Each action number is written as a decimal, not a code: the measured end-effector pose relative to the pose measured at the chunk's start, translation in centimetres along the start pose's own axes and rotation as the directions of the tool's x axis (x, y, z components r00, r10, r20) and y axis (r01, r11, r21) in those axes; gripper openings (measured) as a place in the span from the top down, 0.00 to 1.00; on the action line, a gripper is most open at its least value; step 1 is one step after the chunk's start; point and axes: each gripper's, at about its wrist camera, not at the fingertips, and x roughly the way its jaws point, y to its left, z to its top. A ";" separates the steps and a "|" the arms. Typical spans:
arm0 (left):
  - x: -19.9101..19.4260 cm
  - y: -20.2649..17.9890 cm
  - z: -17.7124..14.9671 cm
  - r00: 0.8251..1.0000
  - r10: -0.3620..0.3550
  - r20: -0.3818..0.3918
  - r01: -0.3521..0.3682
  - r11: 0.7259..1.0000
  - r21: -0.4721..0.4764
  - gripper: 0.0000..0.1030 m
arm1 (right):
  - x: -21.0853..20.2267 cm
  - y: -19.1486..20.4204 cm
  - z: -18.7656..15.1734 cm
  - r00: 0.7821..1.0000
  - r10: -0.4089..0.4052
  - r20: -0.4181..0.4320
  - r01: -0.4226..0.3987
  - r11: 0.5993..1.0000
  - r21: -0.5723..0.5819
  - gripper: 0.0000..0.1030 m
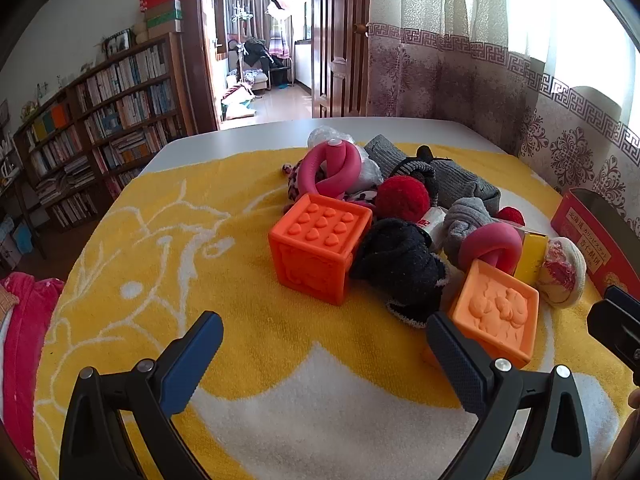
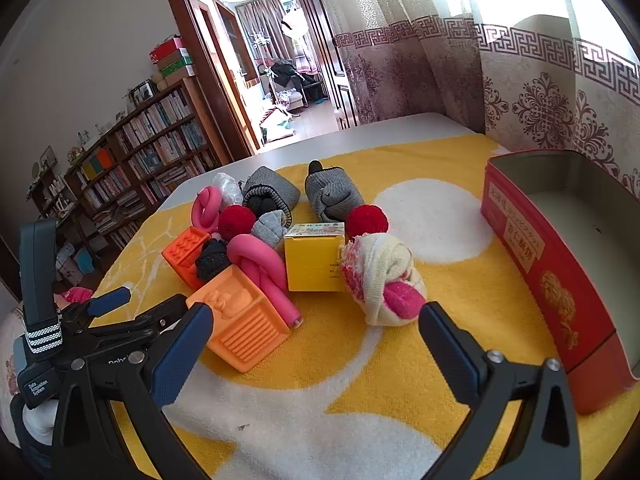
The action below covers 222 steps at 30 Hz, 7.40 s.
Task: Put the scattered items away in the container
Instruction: 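Grasp the white-pink knit sock ball with the right tool while the left tool grasps the orange embossed cube, then carry both items over the red tin and open both tools to drop them, then move both open tools back over the pile of toys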
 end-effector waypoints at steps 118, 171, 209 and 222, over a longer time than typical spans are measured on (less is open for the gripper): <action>-2.0 -6.8 -0.2 0.938 -0.339 -0.070 0.343 0.938 0.054 0.44 | 3.2 -3.9 3.0 0.996 -0.085 0.009 0.085 0.996 0.018 0.51; -3.2 -30.5 9.6 0.732 -0.674 -0.097 0.666 0.678 0.310 0.27 | -11.7 -20.1 4.3 0.877 -0.456 0.150 0.393 0.862 0.320 0.29; -1.7 -3.5 5.7 0.946 -0.321 -0.040 0.320 0.947 -0.031 0.01 | -4.5 -6.9 5.3 0.979 -0.162 0.125 0.147 0.982 0.122 0.24; 1.9 3.4 5.1 0.979 -0.202 -0.009 0.201 0.979 -0.029 0.01 | -1.0 -3.5 5.9 0.995 -0.057 0.082 0.052 0.996 0.067 0.24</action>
